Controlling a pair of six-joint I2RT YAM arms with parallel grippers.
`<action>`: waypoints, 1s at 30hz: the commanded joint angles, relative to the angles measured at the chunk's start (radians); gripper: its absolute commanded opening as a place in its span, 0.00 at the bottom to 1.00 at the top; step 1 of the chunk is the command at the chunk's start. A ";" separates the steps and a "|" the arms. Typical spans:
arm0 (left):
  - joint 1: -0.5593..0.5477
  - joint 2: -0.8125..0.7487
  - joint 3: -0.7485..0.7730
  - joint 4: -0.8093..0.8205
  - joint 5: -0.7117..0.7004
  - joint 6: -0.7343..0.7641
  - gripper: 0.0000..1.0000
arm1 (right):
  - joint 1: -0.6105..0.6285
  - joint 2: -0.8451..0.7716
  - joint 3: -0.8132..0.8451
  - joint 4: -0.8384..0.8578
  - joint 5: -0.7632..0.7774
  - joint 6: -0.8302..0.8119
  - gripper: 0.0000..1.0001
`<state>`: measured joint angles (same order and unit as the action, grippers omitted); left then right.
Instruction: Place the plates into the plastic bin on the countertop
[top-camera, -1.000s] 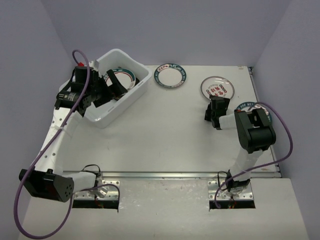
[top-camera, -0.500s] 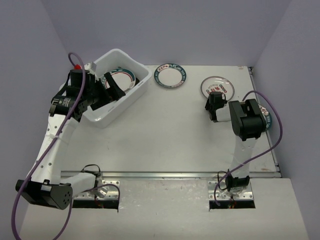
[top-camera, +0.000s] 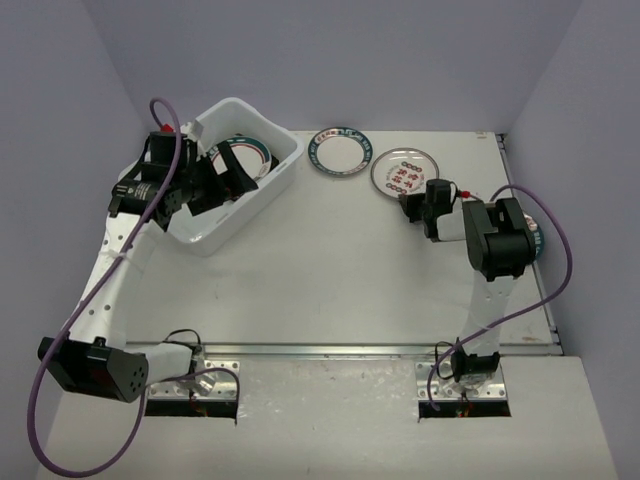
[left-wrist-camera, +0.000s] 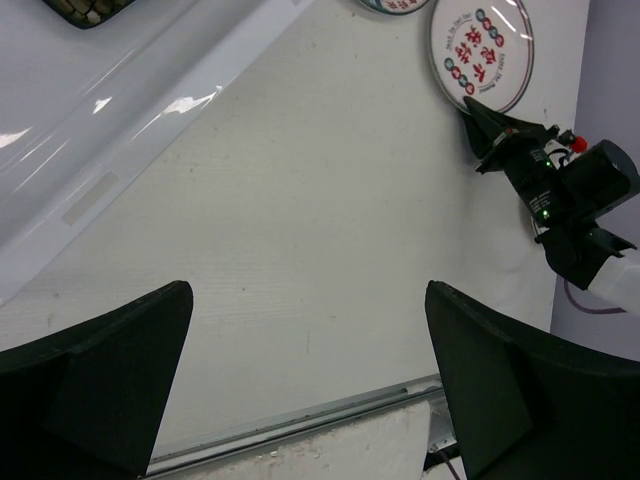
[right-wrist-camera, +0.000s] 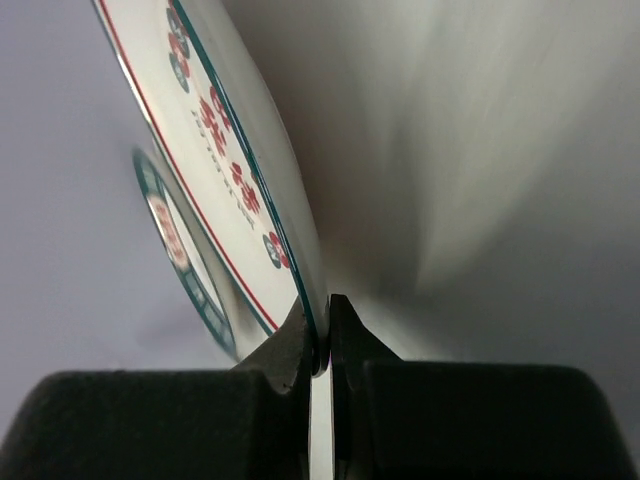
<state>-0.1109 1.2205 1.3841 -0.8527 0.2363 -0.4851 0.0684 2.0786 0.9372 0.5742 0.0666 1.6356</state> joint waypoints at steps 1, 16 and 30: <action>-0.009 0.020 0.044 0.087 0.082 0.034 1.00 | 0.027 -0.212 -0.043 -0.006 -0.293 -0.219 0.00; -0.036 0.190 -0.058 0.401 0.462 0.019 1.00 | 0.104 -0.546 0.243 -1.019 -0.873 -0.919 0.00; -0.104 0.289 -0.005 0.420 0.560 0.034 0.00 | 0.185 -0.629 0.277 -0.794 -1.180 -0.751 0.19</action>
<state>-0.2069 1.5179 1.3296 -0.4789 0.7930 -0.4638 0.2456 1.5009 1.1750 -0.3912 -0.9664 0.8085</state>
